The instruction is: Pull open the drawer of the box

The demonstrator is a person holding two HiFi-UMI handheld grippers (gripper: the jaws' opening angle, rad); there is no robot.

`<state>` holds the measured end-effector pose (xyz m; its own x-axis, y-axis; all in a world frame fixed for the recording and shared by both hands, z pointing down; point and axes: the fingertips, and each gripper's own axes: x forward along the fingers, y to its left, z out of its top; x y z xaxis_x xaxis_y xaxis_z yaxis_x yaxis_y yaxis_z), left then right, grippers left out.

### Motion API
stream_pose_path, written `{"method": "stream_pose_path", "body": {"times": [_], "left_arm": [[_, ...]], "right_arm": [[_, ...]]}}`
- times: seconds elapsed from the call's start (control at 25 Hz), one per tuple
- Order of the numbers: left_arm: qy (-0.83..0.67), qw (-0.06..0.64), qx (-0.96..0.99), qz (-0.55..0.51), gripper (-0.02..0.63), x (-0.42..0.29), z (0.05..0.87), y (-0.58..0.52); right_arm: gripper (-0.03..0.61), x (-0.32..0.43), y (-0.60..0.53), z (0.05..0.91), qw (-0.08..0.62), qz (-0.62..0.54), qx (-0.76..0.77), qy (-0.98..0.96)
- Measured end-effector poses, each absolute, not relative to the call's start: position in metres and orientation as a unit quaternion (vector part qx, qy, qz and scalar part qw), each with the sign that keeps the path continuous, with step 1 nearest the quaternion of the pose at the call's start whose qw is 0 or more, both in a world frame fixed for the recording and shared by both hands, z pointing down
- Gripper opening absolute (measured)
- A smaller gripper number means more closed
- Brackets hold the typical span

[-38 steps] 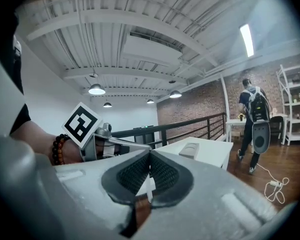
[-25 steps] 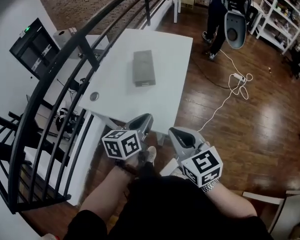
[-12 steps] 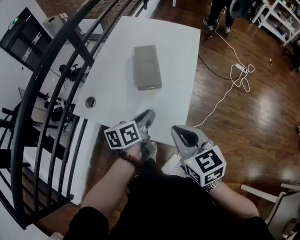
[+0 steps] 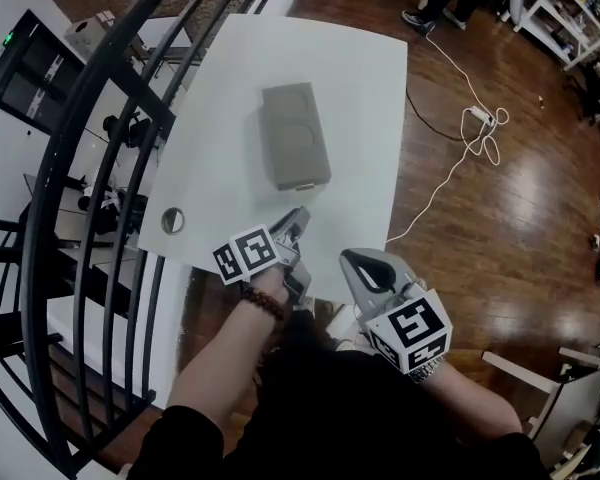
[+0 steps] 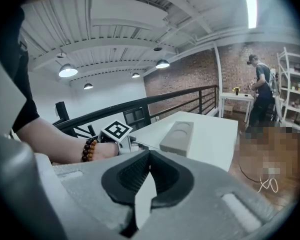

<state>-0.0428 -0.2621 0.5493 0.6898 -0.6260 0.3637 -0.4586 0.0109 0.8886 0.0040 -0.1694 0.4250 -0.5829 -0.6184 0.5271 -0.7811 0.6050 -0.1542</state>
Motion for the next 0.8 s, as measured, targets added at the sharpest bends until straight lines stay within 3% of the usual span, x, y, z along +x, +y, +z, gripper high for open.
{"method": "stream_pose_path", "body": {"times": [0.8], "left_arm": [[-0.379, 0.648, 0.657, -0.068, 0.127, -0.044, 0.591, -0.307]], "right_arm": [[-0.008, 0.001, -0.208, 0.452, 0.237, 0.230, 0.417, -0.847]]}}
